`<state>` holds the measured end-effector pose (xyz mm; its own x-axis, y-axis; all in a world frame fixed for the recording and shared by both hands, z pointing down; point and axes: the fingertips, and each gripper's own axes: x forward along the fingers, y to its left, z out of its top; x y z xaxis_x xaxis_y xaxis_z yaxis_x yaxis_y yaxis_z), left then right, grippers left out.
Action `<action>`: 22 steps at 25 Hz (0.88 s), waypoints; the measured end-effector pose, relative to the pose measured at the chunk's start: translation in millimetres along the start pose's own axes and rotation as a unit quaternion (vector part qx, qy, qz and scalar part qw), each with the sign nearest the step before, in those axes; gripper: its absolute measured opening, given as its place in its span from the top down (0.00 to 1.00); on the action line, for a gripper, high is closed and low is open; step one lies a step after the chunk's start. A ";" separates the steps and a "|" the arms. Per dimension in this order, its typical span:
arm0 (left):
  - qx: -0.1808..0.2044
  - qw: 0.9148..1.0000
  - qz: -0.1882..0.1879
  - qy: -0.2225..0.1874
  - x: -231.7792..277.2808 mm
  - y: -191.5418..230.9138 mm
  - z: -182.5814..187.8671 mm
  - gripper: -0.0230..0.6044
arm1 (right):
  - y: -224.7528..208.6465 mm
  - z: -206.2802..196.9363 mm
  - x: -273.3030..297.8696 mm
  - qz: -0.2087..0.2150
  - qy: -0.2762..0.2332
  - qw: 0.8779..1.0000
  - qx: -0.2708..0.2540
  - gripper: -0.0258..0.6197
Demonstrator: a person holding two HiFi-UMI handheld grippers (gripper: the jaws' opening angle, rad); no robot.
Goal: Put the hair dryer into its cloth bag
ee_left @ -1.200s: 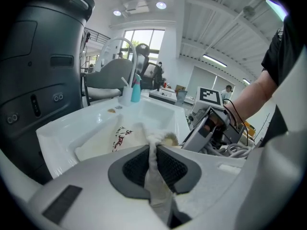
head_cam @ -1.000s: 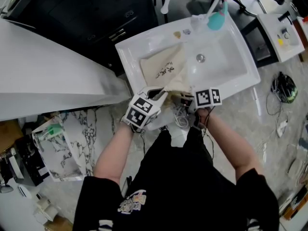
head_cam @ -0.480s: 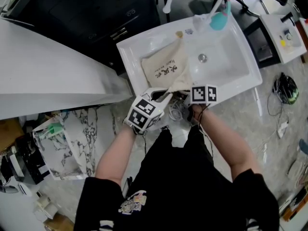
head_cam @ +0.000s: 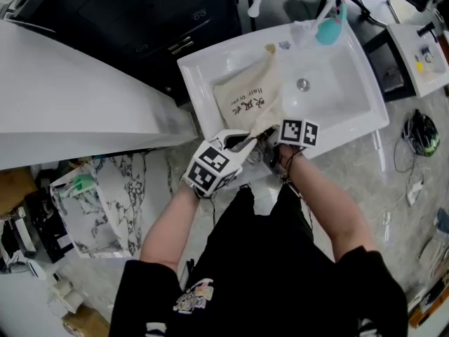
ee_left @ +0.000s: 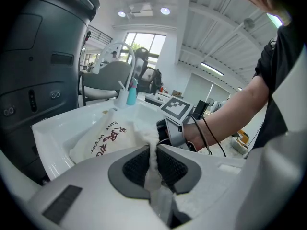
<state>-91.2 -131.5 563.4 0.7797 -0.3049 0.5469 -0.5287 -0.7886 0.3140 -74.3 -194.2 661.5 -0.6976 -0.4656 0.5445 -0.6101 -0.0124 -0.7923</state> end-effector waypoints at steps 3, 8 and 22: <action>-0.002 1.000 -0.003 0.003 -3.0 1.0 -4.4 0.90 | -0.9 4.0 3.8 -0.004 -0.013 1.000 -0.004 0.69; 0.000 1.000 -0.015 0.009 -6.0 -3.0 -7.0 0.90 | -4.4 12.4 5.8 -0.015 -0.047 0.999 -0.012 0.69; 0.007 1.000 -0.011 0.018 -2.0 -4.8 -18.9 0.90 | -14.2 12.8 16.6 -0.023 -0.040 0.999 -0.026 0.67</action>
<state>-96.5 -117.0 575.5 0.7780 -0.2683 0.5681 -0.5071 -0.8021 0.3155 -72.4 -213.1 678.2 -0.6371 -0.5355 0.5544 -0.6613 0.0104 -0.7500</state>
